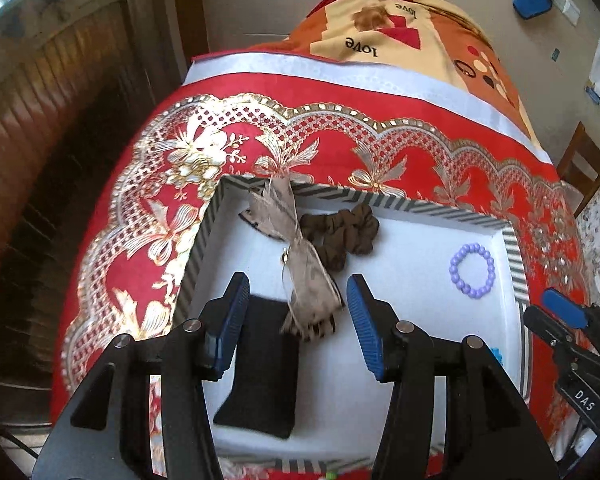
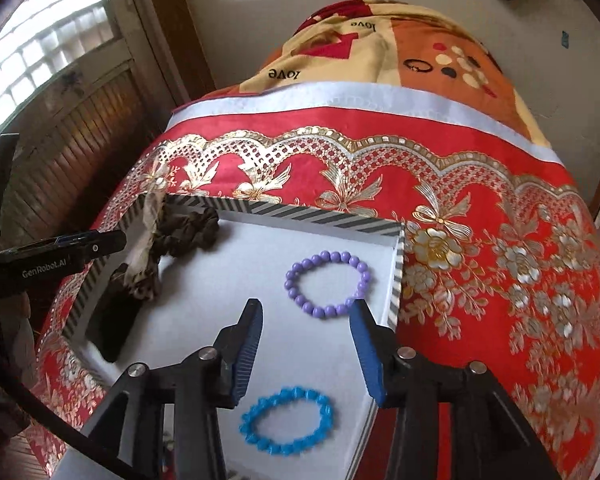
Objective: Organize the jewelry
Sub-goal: 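Carry the bow and purple bracelet into the tray and open both tools, then withdraw both open tools from the tray back to the remaining jewelry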
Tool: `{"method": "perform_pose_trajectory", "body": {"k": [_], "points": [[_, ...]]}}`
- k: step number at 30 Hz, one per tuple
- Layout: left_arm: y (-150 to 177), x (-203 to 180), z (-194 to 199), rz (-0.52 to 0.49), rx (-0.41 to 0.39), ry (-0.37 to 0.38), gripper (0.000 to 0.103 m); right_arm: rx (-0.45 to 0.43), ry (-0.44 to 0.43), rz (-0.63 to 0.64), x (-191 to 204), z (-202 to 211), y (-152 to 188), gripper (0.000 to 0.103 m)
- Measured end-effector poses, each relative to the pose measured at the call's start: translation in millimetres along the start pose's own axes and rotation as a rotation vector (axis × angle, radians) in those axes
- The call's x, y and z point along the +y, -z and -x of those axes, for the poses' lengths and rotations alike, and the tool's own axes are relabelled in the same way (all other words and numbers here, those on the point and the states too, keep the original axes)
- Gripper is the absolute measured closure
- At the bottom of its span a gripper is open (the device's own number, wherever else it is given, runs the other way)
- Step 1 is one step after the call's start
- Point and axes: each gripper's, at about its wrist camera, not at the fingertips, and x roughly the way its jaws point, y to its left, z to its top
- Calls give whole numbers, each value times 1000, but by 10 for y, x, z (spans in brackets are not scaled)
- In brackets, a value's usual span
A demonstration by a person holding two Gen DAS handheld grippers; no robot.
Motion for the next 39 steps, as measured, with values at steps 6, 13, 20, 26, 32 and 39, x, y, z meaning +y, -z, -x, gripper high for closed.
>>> {"method": "perform_pose_trajectory", "body": {"k": [6,13,20,26,32,39], "points": [[267,-40,234,-4,-25,-19,53,-13,-5,-28,30,275,247,60],[663,-129,468,-31,-27,-45,53,-18,-5,-42,41,550,609,60],[1040,-168,715,-23,-27,-54,53,-14,3,-50,82,807,990,59],[1325,-231,919,-42,-41,-77,53,-17,9,-56,116,1039,1272,57],[1561,-282,1103,-58,-57,-73,53,-23,10,-59,146,1225,1525,46],[1778,-304,1316,-61,-88,-75,53,-28,17,-55,187,1394,1738,46]]}}
